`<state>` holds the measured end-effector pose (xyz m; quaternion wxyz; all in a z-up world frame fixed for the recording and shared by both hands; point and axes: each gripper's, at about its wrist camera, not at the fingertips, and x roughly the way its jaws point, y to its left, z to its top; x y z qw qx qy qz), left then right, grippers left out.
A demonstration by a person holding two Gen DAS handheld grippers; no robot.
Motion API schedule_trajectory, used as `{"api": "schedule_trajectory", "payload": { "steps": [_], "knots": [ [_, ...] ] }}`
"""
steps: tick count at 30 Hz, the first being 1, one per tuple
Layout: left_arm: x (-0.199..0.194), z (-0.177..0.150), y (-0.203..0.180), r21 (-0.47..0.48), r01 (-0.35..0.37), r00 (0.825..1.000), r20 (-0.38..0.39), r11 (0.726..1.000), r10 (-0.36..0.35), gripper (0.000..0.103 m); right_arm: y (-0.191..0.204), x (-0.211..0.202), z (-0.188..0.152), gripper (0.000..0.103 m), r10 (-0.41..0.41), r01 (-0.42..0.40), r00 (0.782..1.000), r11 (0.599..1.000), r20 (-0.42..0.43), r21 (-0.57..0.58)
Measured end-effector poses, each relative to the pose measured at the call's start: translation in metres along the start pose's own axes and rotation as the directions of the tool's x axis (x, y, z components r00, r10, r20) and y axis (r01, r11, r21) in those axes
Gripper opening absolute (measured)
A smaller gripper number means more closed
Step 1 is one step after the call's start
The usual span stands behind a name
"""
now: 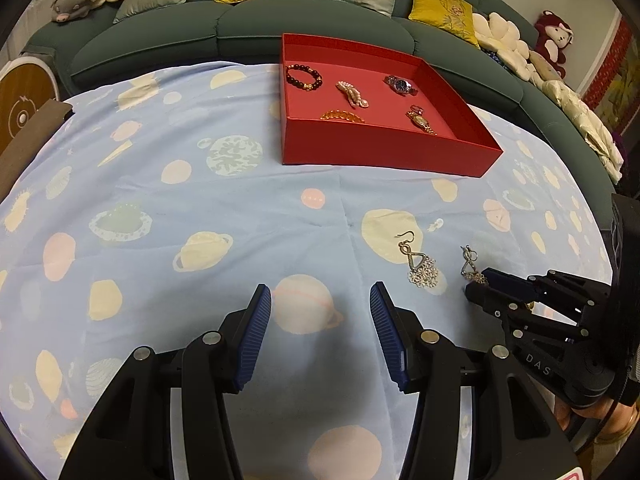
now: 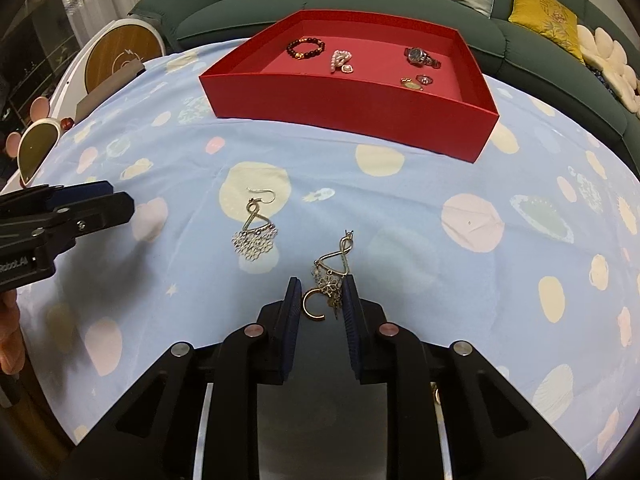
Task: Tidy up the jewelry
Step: 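Grasp the infinity-shaped earring with the left tool while the right tool grasps a chain earring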
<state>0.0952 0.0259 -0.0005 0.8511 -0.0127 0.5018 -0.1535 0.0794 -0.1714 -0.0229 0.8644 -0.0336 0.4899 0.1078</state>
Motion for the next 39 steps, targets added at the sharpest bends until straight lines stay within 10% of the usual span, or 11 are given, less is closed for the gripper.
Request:
{"api": "schedule_trajectory", "payload": {
  "steps": [5,10,29,35,39],
  "knots": [
    [0.003,0.003,-0.015,0.011,0.010,1.000,-0.002,1.000,-0.010,0.050,-0.010,-0.001,0.008,0.037,0.002,-0.005,0.999,0.998,0.045,0.065],
    [0.006,0.007,-0.025,0.027,0.014,1.000,0.000,1.000,-0.014,0.050,-0.005,0.010,0.012,0.018,-0.042,0.041,0.999,0.999,0.035,0.023],
    [0.061,0.018,-0.071,0.100,-0.017,1.000,0.002,0.995,0.017,0.049,-0.057,-0.070,0.021,0.017,-0.024,-0.020,0.969,0.984,0.245,0.176],
    [0.065,0.013,-0.089,0.176,-0.056,0.998,0.046,0.983,0.049,0.016,-0.061,-0.067,0.015,0.017,-0.020,-0.020,0.973,0.985,0.230,0.171],
    [0.065,0.013,-0.090,0.175,-0.057,0.998,0.049,0.983,0.049,0.012,-0.060,-0.064,0.011,0.017,-0.019,-0.018,0.975,0.986,0.221,0.163]
  ]
}}
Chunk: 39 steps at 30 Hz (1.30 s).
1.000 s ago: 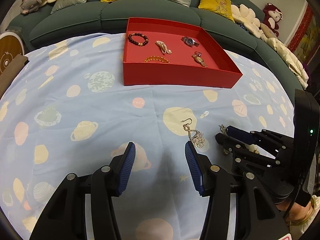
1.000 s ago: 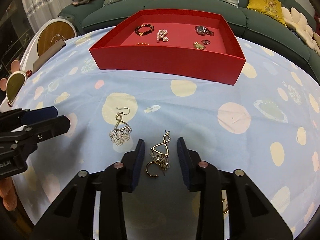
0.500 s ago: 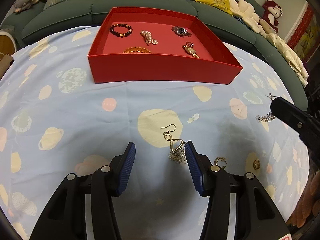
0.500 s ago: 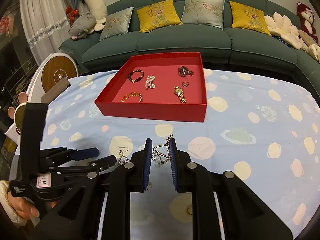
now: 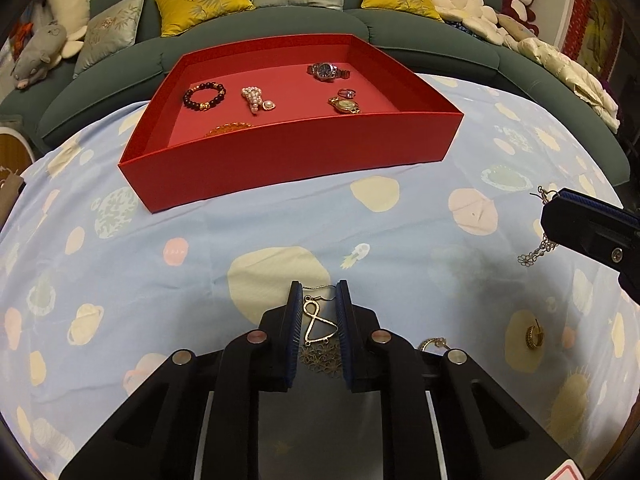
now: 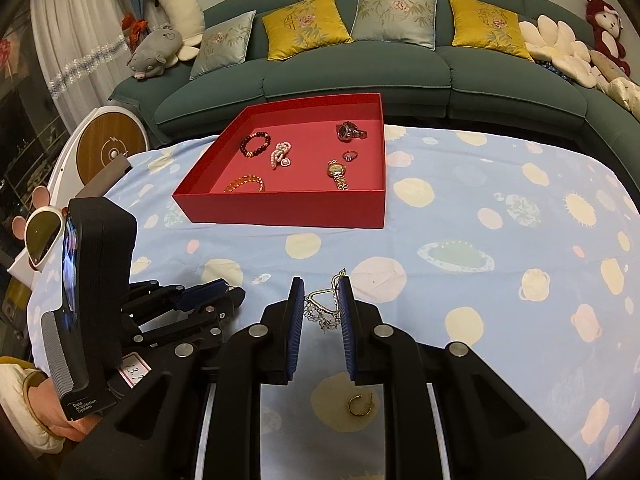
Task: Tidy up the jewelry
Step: 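Grasp the infinity-shaped earring with the left tool while the right tool grasps a chain earring, then carry both held earrings up and over the red box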
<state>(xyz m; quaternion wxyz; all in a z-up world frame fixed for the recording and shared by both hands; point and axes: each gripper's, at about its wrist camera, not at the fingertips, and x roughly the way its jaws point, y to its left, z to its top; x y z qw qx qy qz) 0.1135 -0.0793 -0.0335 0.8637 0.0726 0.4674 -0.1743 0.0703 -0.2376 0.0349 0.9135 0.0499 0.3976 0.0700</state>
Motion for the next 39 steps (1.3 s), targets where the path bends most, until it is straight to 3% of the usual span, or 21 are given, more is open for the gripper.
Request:
{"api": "schedule_trajectory", "payload": {
  "steps": [1,15,29,39],
  "knots": [
    [0.000,0.000,0.000,-0.004,0.000,1.000,-0.001,1.000,0.000,0.005,0.000,0.000,-0.001,0.017,0.000,0.000,1.000,1.000,-0.002,-0.002],
    [-0.007,-0.003,-0.001,-0.005,0.021,1.000,-0.016,1.000,-0.021,0.006,0.010,0.001,0.000,0.017,0.004,-0.004,1.000,1.000,0.000,-0.020],
    [-0.028,-0.003,0.040,-0.080,0.016,1.000,0.001,0.997,-0.016,0.006,0.004,0.008,-0.005,0.017,-0.017,0.017,1.000,1.000,-0.022,-0.025],
    [-0.064,0.005,0.053,-0.134,0.077,0.996,0.050,0.988,-0.071,0.006,0.019,0.003,0.002,0.017,0.002,-0.002,1.000,0.999,-0.002,-0.039]
  ]
}}
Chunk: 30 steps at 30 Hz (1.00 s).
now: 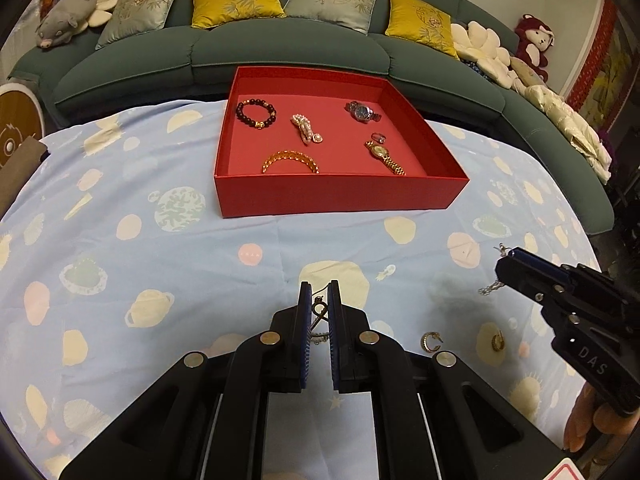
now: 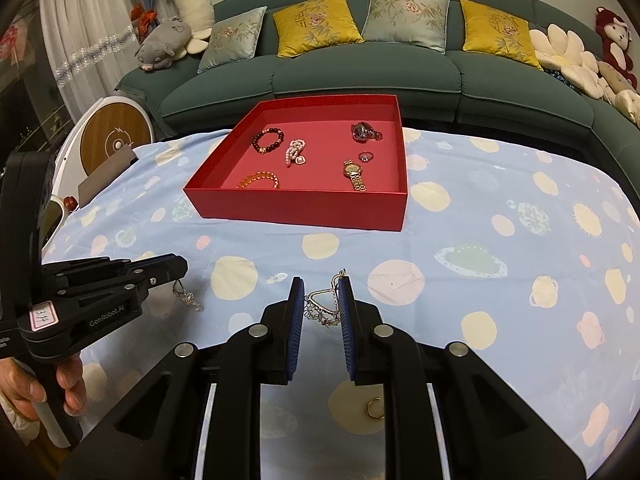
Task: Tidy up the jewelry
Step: 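Carry both held earrings up and over the red box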
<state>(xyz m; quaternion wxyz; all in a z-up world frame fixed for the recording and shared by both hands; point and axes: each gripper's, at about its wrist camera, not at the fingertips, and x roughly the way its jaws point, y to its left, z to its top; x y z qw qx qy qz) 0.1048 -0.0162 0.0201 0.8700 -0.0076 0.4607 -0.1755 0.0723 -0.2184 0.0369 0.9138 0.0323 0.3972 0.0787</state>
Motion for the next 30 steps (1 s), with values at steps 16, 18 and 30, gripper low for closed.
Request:
{"api": "schedule_trajectory", "payload": {
  "steps": [16,18,30],
  "knots": [
    [-0.033,0.008,-0.002,-0.031,0.011,0.999,0.053,0.999,-0.010,0.006,0.033,-0.020,0.010,0.017,0.032,-0.031,0.998,0.999,0.051,-0.019],
    [-0.035,0.015,-0.005,-0.029,0.008,0.998,0.060,1.000,-0.007,0.006,0.037,-0.020,0.016,0.017,0.037,-0.036,0.997,0.999,0.063,-0.017],
    [-0.043,0.076,-0.005,-0.028,-0.032,0.990,0.134,0.999,0.035,0.006,0.042,-0.017,0.067,0.017,0.019,-0.020,0.991,1.000,0.131,0.007]
  ]
}}
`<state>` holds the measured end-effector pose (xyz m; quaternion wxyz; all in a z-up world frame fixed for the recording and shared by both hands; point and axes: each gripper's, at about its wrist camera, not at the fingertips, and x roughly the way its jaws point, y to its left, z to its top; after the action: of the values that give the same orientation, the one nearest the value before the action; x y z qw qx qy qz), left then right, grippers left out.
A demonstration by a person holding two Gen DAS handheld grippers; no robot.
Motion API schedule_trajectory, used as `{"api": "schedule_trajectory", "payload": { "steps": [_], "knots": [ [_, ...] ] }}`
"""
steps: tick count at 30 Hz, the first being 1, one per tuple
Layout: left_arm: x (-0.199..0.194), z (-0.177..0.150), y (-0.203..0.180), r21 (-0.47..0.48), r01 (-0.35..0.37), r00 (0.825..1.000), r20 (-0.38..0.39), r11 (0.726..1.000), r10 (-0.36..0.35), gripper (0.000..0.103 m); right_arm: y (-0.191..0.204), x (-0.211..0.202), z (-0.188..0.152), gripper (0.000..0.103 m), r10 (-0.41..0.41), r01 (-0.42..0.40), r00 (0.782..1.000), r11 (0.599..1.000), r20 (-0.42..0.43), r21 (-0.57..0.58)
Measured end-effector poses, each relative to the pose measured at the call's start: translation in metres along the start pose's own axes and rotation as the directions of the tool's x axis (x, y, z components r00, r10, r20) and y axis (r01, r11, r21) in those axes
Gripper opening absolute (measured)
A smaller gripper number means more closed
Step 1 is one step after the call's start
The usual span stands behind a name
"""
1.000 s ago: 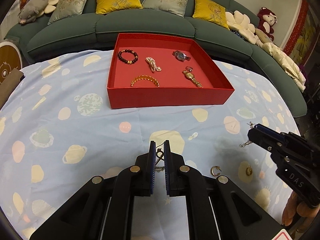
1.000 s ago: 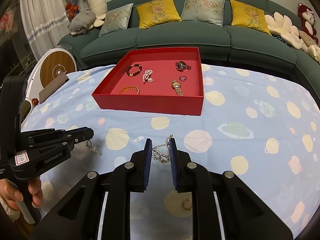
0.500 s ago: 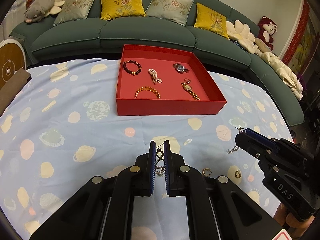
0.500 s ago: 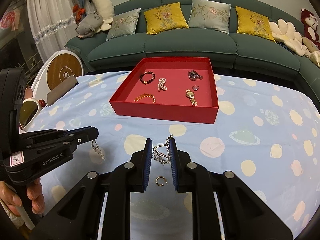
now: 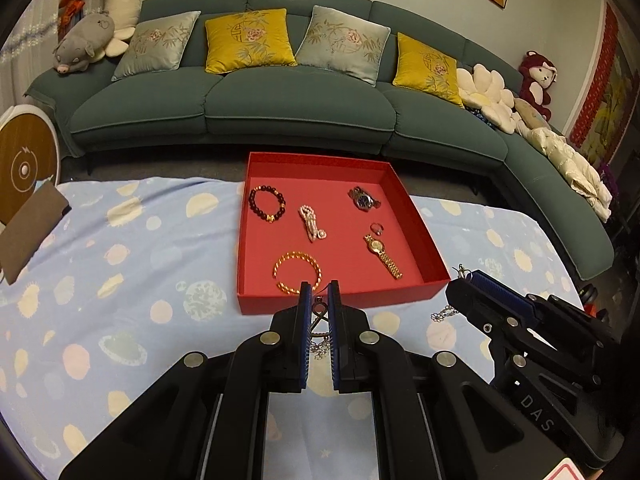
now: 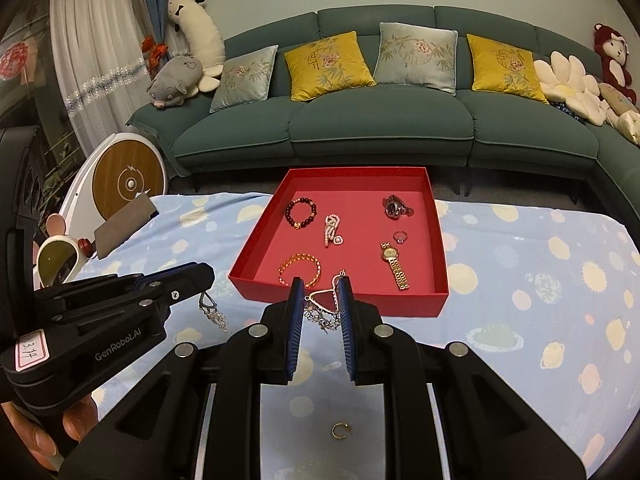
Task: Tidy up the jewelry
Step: 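Carry both held earrings up and over the red box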
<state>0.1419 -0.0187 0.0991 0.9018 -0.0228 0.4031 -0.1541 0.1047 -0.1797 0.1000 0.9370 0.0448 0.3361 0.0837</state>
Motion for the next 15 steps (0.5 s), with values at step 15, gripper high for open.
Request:
{"api": "schedule_trajectory", "payload": {
  "steps": [15],
  "knots": [
    [0.058,0.044,0.005,0.030,-0.098,0.995,0.006,0.995,0.098,0.006,-0.037,0.043,0.033,0.017,-0.057,0.059,0.998,0.996,-0.025,0.067]
  ]
}}
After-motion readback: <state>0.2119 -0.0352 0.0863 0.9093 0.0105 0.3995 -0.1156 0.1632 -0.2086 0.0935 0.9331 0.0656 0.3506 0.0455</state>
